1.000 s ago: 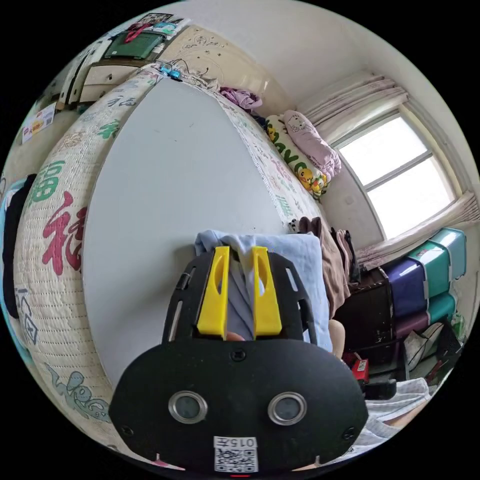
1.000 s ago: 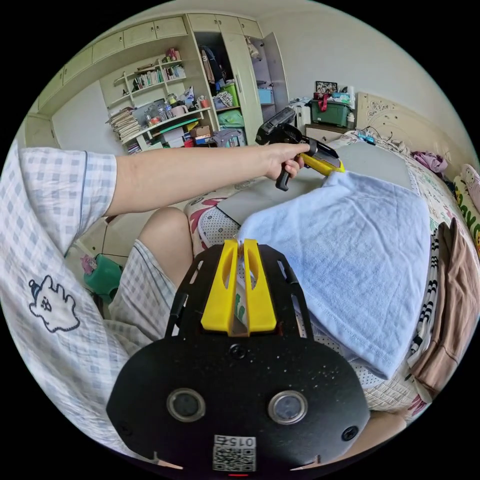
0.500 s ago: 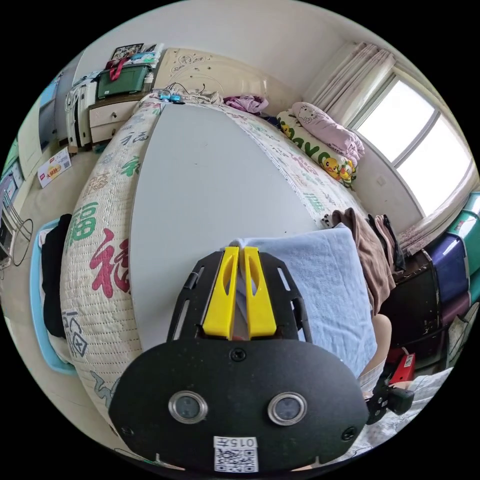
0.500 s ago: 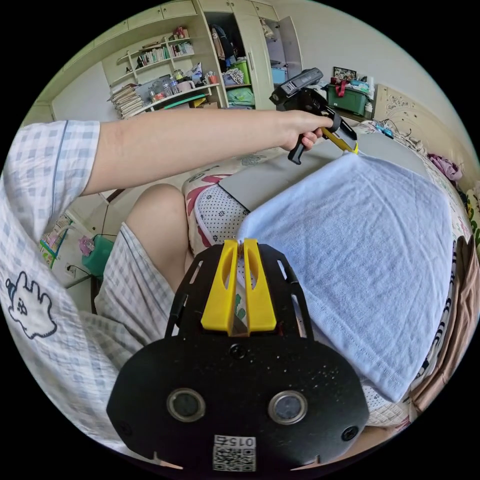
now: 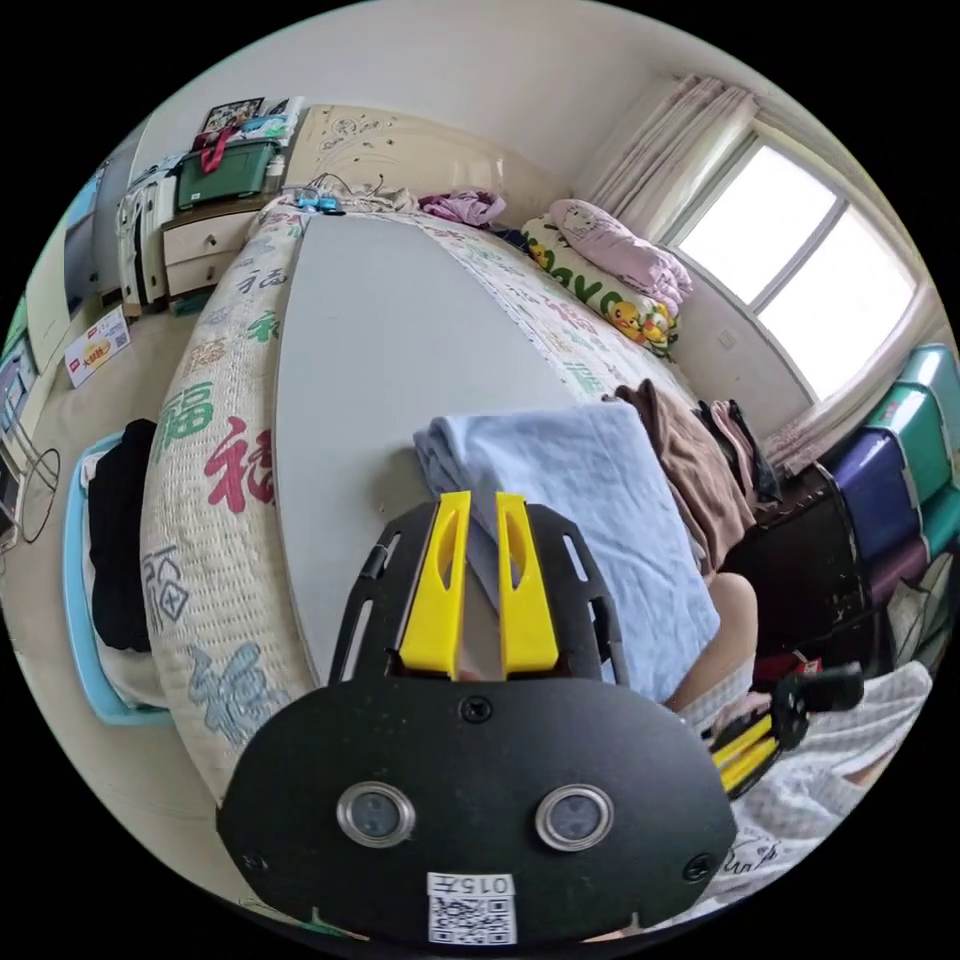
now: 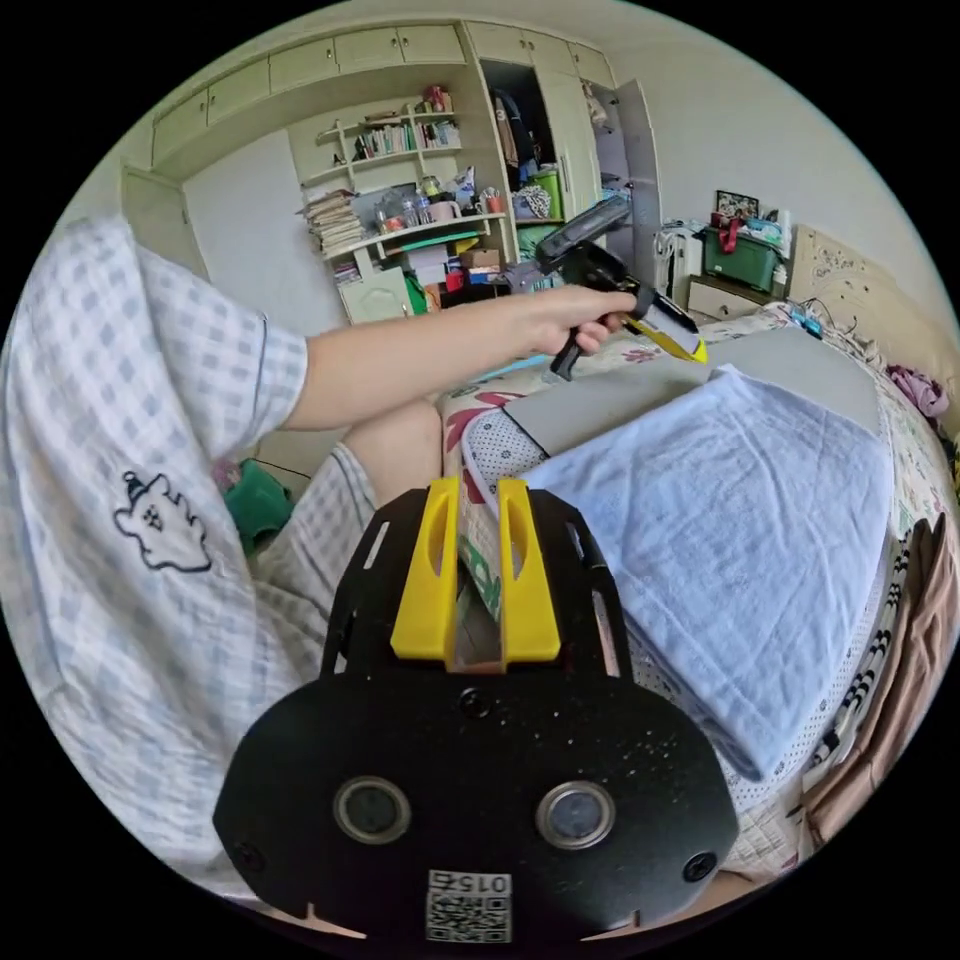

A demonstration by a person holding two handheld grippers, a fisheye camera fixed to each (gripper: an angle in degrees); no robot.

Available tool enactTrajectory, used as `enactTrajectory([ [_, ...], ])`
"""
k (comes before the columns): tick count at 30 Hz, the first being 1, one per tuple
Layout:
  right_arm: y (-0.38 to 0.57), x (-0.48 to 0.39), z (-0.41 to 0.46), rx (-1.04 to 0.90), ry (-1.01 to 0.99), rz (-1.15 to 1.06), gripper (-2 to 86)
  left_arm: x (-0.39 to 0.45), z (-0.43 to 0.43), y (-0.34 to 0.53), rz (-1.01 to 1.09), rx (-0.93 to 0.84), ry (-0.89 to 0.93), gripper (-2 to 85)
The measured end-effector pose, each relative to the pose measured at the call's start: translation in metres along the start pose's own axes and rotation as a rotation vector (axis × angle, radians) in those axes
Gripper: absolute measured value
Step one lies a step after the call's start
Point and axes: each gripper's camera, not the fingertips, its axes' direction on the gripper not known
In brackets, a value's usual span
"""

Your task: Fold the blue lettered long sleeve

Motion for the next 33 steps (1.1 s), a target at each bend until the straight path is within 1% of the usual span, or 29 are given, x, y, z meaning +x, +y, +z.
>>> enactTrajectory([
  [2, 0.008, 0.019, -0.038, 0.064, 0.061, 0.067, 7.1, 0.02, -0.027, 0.053, 0.0, 0.021, 0.042, 5.6],
  [3, 0.013, 0.034, -0.061, 0.092, 0.124, 0.116, 7.3, 0.024, -0.031, 0.066, -0.008, 0.025, 0.05, 5.7],
  [5, 0.019, 0.053, -0.081, 0.081, 0.231, 0.169, 7.9, 0.037, -0.041, 0.114, -0.063, 0.052, 0.073, 6.5],
  [6, 0.021, 0.064, -0.085, 0.044, 0.291, 0.193, 8.4, 0.039, -0.042, 0.124, -0.078, 0.056, 0.07, 6.7],
  [10, 0.008, 0.076, -0.057, -0.137, 0.422, 0.17, 10.6, 0.046, -0.026, 0.159, -0.173, -0.006, 0.044, 9.7],
  [13, -0.009, 0.078, -0.03, -0.25, 0.488, 0.16, 10.8, 0.046, -0.011, 0.164, -0.19, -0.049, 0.094, 8.9],
  [14, -0.013, 0.077, -0.028, -0.254, 0.495, 0.158, 10.6, 0.046, -0.011, 0.165, -0.195, -0.04, 0.058, 7.5],
  [16, -0.028, 0.074, -0.026, -0.235, 0.534, 0.168, 8.4, 0.046, -0.01, 0.165, -0.185, -0.043, 0.047, 5.3],
  [18, -0.042, 0.073, -0.028, -0.247, 0.529, 0.173, 6.1, 0.047, -0.012, 0.165, -0.166, -0.047, 0.038, 3.6],
  [21, -0.067, 0.069, -0.031, -0.282, 0.539, 0.162, 4.6, 0.059, -0.018, 0.163, -0.103, -0.052, -0.035, 2.0],
  [23, -0.083, 0.069, -0.029, -0.31, 0.542, 0.158, 4.1, 0.066, -0.011, 0.16, -0.071, -0.091, -0.098, 1.6],
  [26, -0.114, 0.071, -0.036, -0.32, 0.509, 0.18, 4.4, 0.066, -0.006, 0.158, -0.058, -0.11, -0.11, 2.0],
  [27, -0.127, 0.076, -0.047, -0.302, 0.457, 0.22, 4.8, 0.063, -0.007, 0.157, -0.064, -0.114, -0.094, 2.1],
  [29, -0.141, 0.092, -0.076, -0.243, 0.324, 0.321, 5.2, 0.047, -0.013, 0.154, -0.11, -0.147, 0.018, 3.4],
  [30, -0.149, 0.104, -0.1, -0.181, 0.249, 0.387, 5.0, 0.042, -0.016, 0.153, -0.116, -0.155, 0.045, 3.9],
  [31, -0.157, 0.113, -0.128, -0.096, 0.217, 0.441, 4.2, 0.035, -0.025, 0.15, -0.122, -0.134, 0.068, 4.5],
  [33, -0.172, 0.123, -0.165, 0.027, 0.221, 0.492, 2.9, 0.024, -0.042, 0.142, -0.129, -0.038, 0.055, 5.2],
])
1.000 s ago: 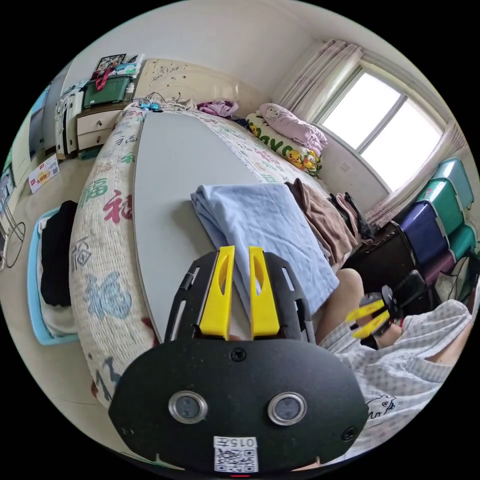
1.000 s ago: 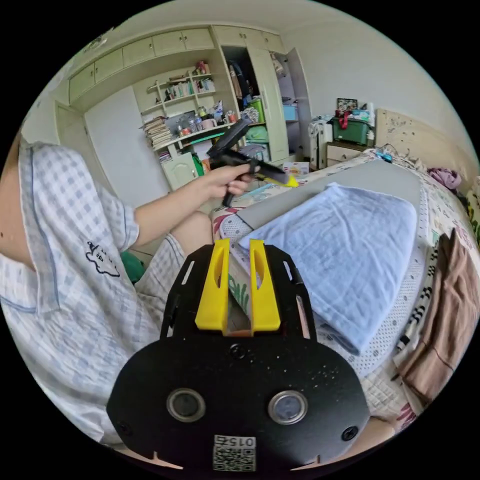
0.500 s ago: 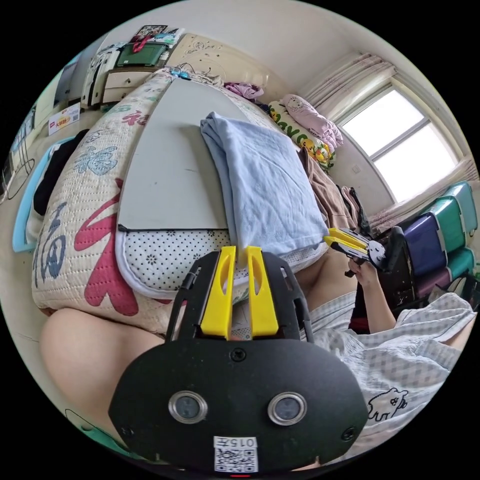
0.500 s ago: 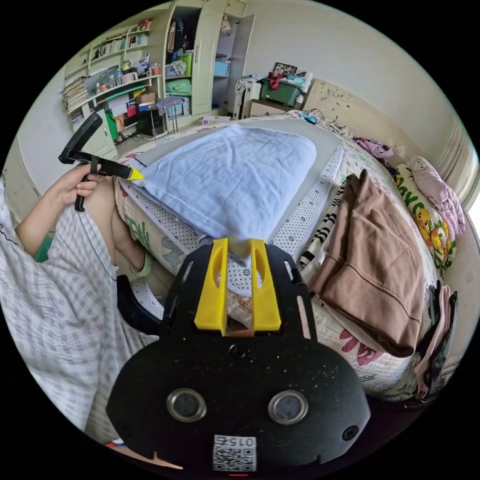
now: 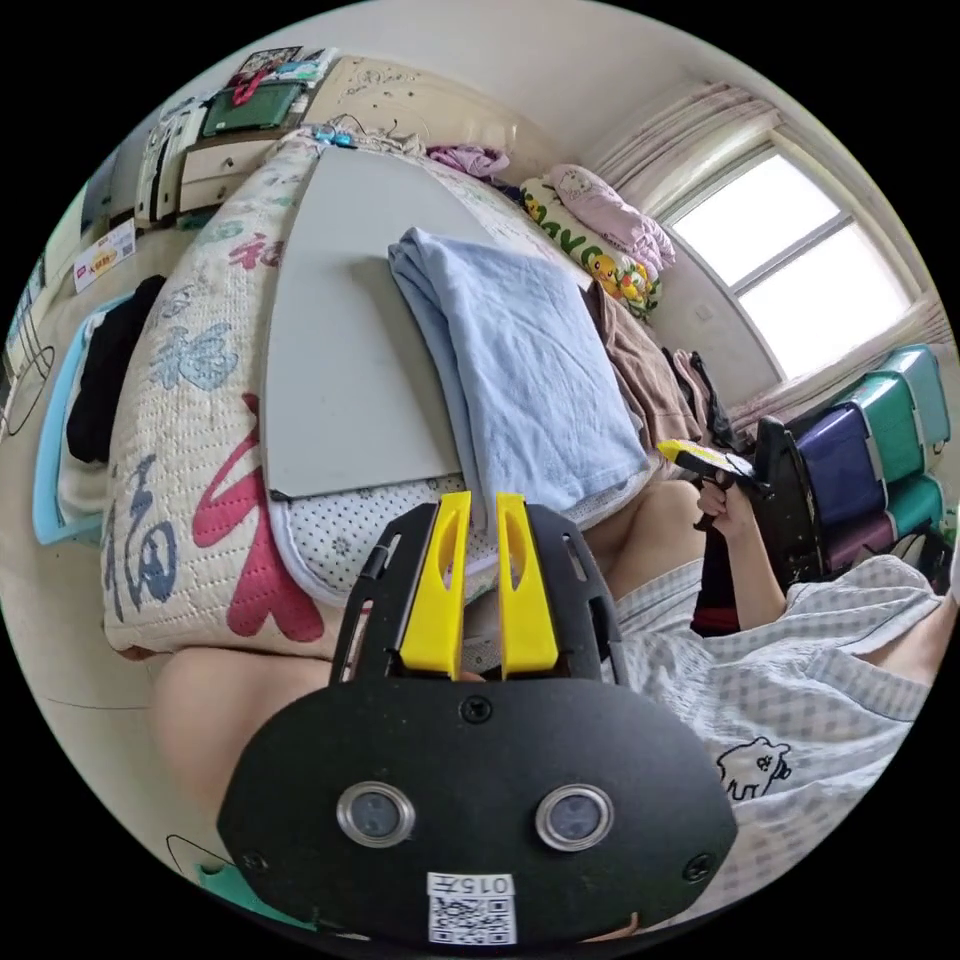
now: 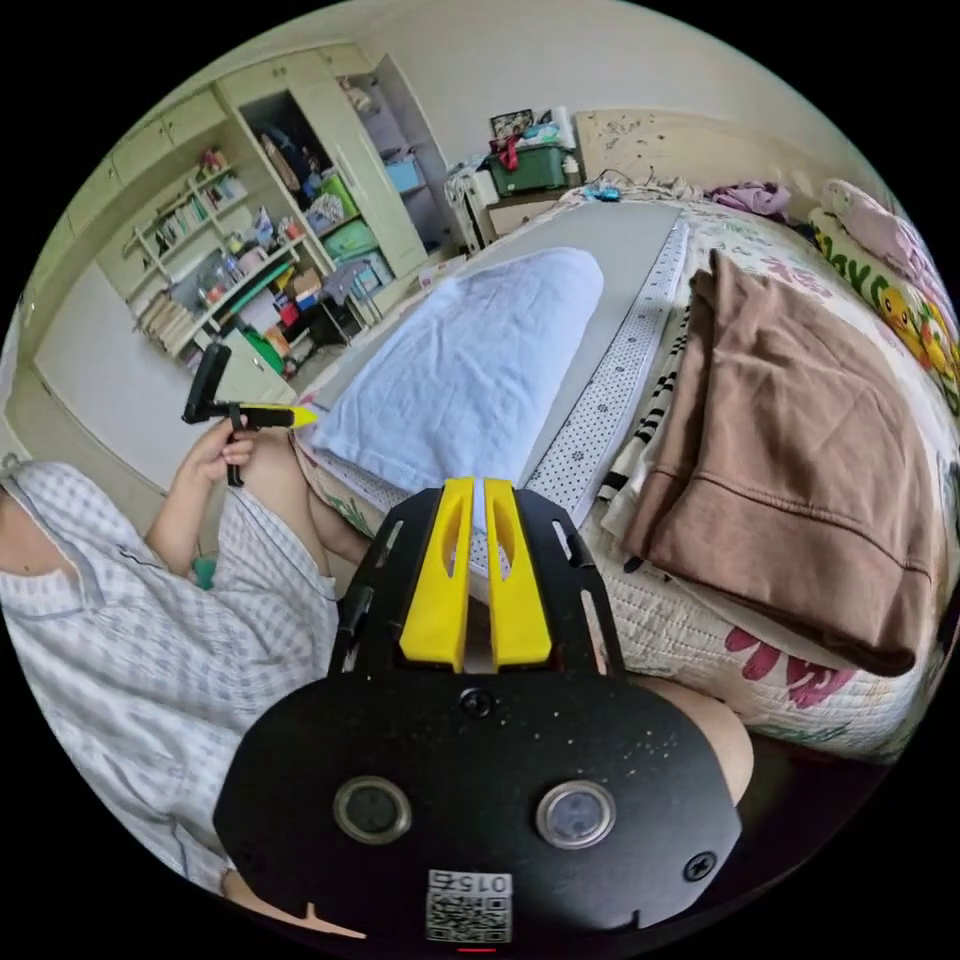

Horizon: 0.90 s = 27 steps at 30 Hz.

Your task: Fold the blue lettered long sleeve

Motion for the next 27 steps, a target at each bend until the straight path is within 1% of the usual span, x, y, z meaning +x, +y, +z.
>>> enactTrajectory([
  [1, -0.016, 0.003, -0.016, 0.065, 0.011, 0.024, 3.1, -0.006, -0.01, -0.01, 0.0, 0.067, -0.005, 5.7],
  [2, -0.025, 0.005, -0.022, 0.089, 0.02, 0.037, 3.8, -0.013, -0.015, -0.024, -0.005, 0.117, -0.008, 6.3],
  [5, -0.083, 0.007, -0.026, 0.129, 0.024, 0.092, 9.4, -0.031, -0.006, -0.07, -0.008, 0.183, -0.032, 9.2],
  [8, -0.147, 0.006, -0.008, 0.124, -0.054, 0.12, 12.3, -0.049, 0.024, -0.123, -0.026, 0.166, -0.009, 14.4],
  [10, -0.196, 0.004, 0.008, 0.115, -0.105, 0.14, 13.9, -0.058, 0.041, -0.147, -0.039, 0.173, -0.007, 15.9],
  [12, -0.23, 0.002, 0.019, 0.104, -0.125, 0.155, 15.4, -0.063, 0.058, -0.167, -0.036, 0.143, -0.01, 17.1],
  [14, -0.26, -0.002, 0.028, 0.086, -0.122, 0.161, 16.1, -0.066, 0.081, -0.188, -0.02, 0.075, -0.032, 19.2],
  [17, -0.3, -0.01, 0.042, 0.061, -0.131, 0.175, 17.1, -0.075, 0.102, -0.2, -0.014, 0.007, -0.018, 21.3],
  [22, -0.348, -0.032, 0.061, 0.018, -0.215, 0.206, 17.6, -0.083, 0.11, -0.198, -0.011, 0.052, -0.005, 20.0],
  [25, -0.366, -0.054, 0.068, 0.023, -0.307, 0.242, 17.4, -0.099, 0.119, -0.195, -0.038, 0.051, 0.106, 16.3],
  [27, -0.369, -0.067, 0.07, 0.032, -0.336, 0.279, 16.9, -0.106, 0.124, -0.193, -0.059, 0.042, 0.145, 14.5],
])
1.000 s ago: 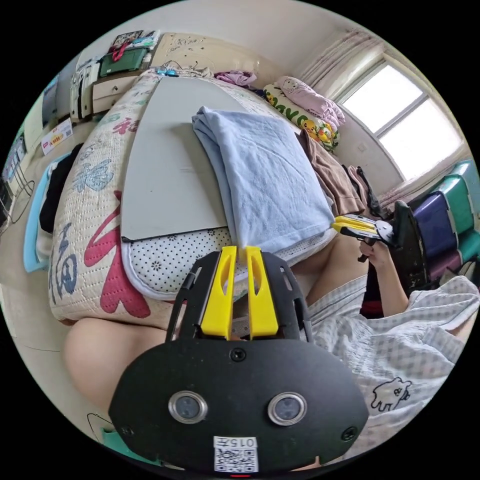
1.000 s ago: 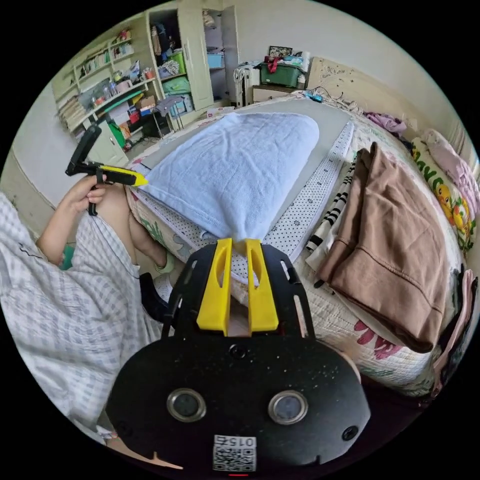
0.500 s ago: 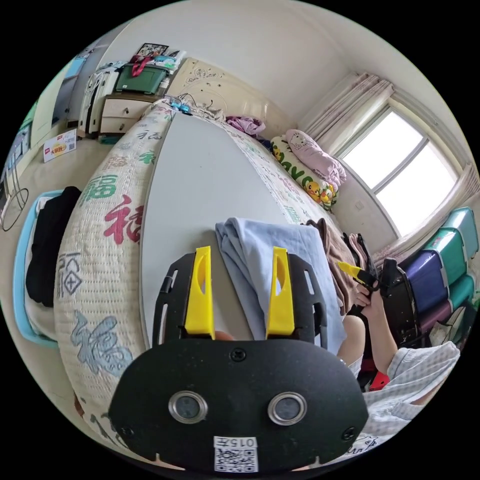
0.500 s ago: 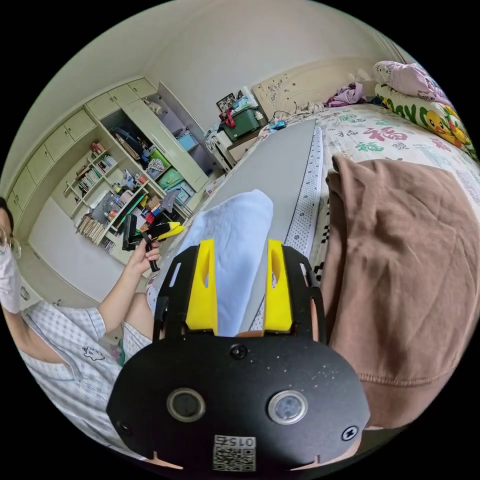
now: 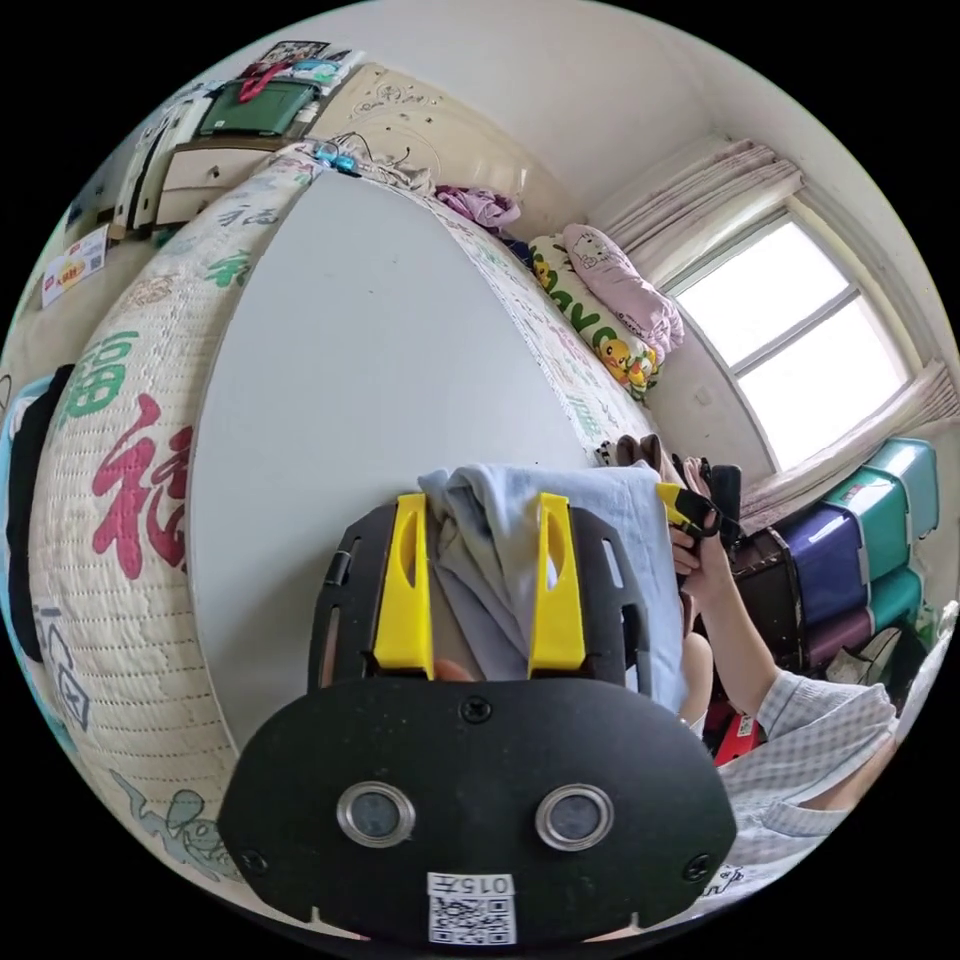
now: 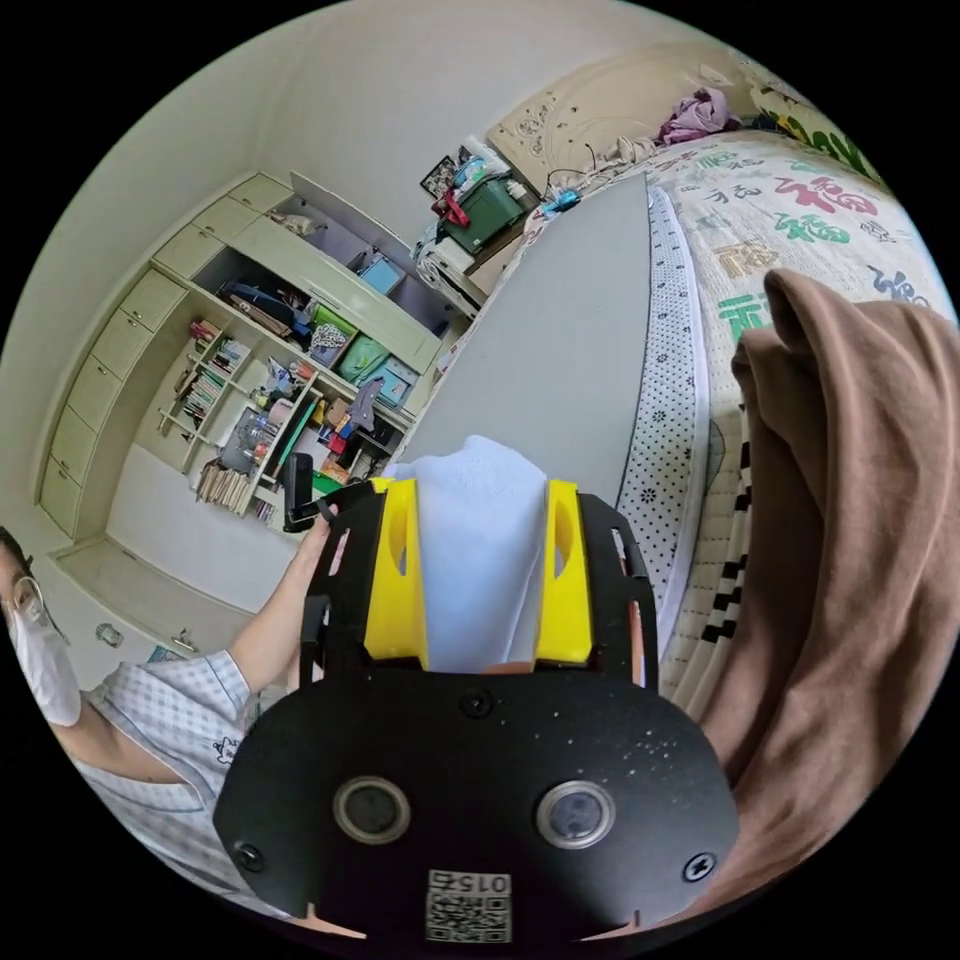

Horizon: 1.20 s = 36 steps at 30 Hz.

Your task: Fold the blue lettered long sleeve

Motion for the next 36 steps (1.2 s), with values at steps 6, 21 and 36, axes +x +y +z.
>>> enactTrajectory([
  [6, 0.03, -0.094, -0.004, 0.091, 0.006, -0.073, 12.2, 0.013, -0.013, 0.02, 0.043, 0.08, 0.08, 8.4],
  [21, 0.254, -0.438, -0.231, 0.563, 0.033, -0.683, 10.7, 0.284, -0.123, 0.145, 0.733, 0.445, 0.305, 7.5],
  [36, 0.133, -0.4, -0.211, 0.37, 0.338, -0.524, 10.6, 0.34, 0.125, 0.086, 0.602, 0.302, 0.346, 7.1],
])
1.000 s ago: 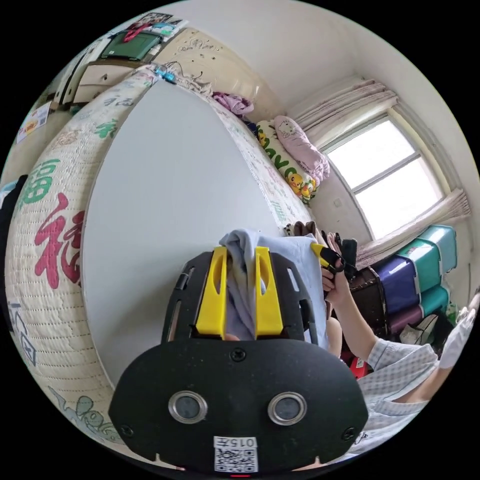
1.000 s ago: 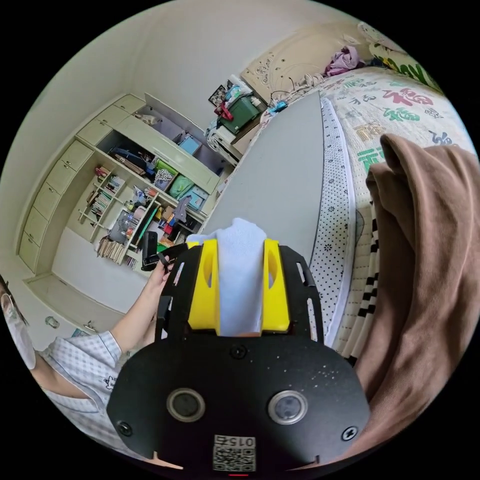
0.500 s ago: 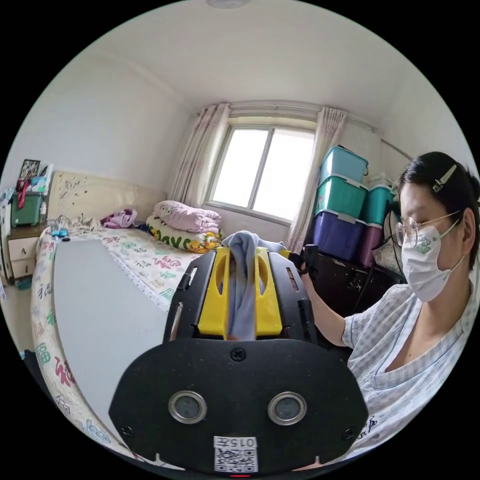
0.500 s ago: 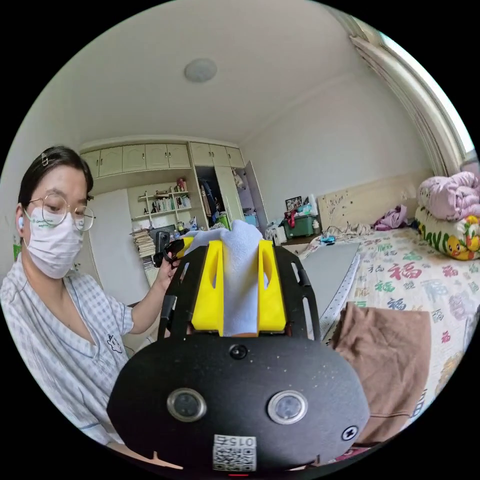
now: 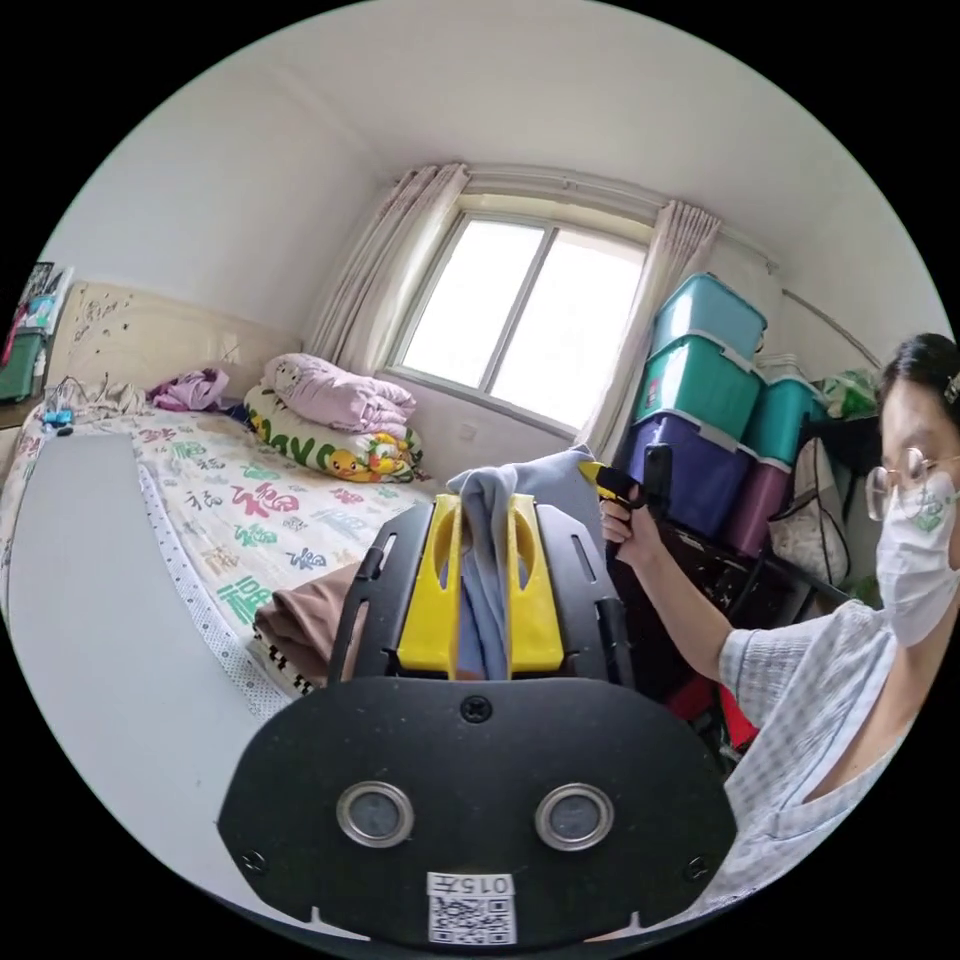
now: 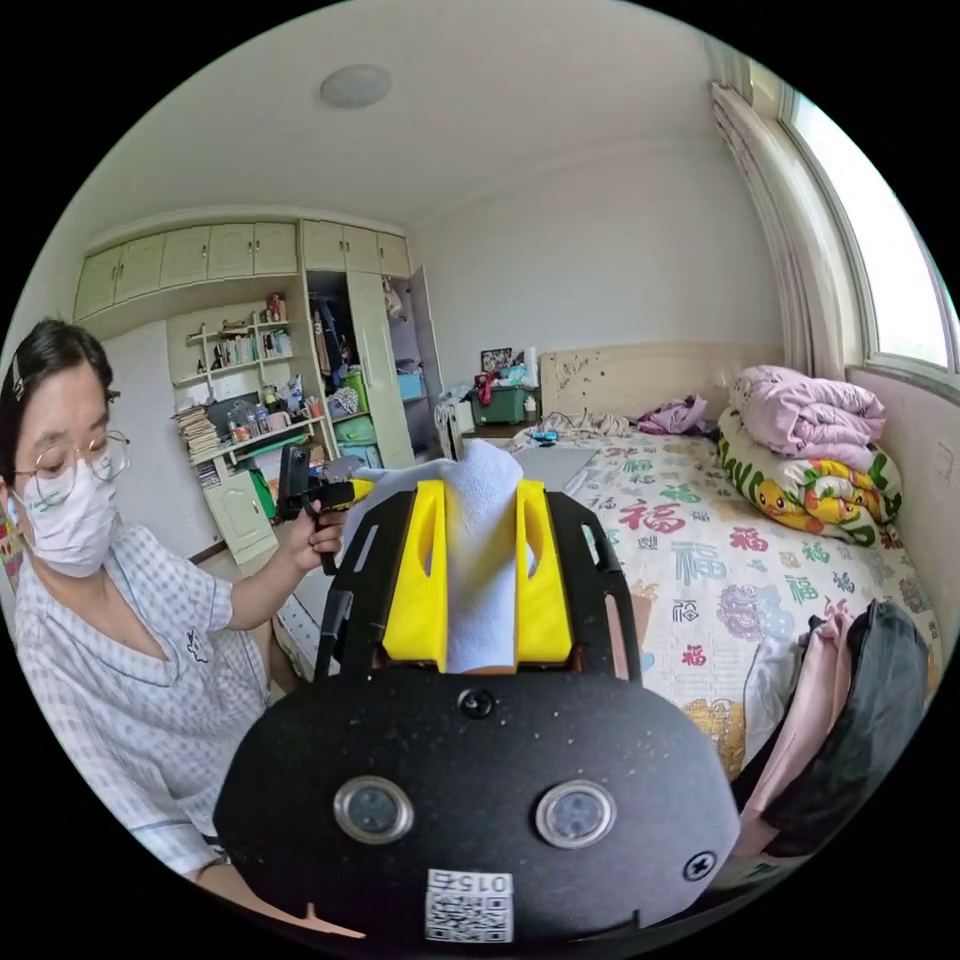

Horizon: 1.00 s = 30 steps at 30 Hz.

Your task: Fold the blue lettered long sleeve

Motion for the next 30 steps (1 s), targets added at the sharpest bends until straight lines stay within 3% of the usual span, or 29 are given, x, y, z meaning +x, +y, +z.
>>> enactTrajectory([
  [8, -0.007, 0.096, 0.229, -0.195, 0.171, 0.237, 10.5, -0.111, 0.131, 0.032, -0.203, -0.178, -0.202, 7.1],
  [10, -0.007, 0.103, 0.289, -0.237, 0.308, 0.244, 7.2, -0.133, 0.156, 0.036, -0.232, -0.242, -0.277, 7.6],
  [13, -0.002, 0.11, 0.352, -0.373, 0.364, 0.246, 4.8, -0.156, 0.196, 0.047, -0.218, -0.399, -0.441, 9.0],
  [16, -0.004, 0.102, 0.395, -0.395, 0.41, 0.189, 3.5, -0.155, 0.212, 0.047, -0.178, -0.424, -0.473, 10.3],
  [23, 0.014, 0.087, 0.373, -0.282, 0.438, 0.191, 3.1, -0.118, 0.214, 0.049, -0.015, -0.385, -0.535, 9.9],
  [27, 0.049, 0.104, 0.303, -0.225, 0.698, 0.229, 7.2, -0.079, 0.209, 0.056, 0.102, -0.374, -0.448, 9.7],
  [30, 0.073, 0.137, 0.258, -0.241, 0.988, 0.32, 8.9, -0.048, 0.222, 0.066, 0.156, -0.414, -0.244, 9.5],
])
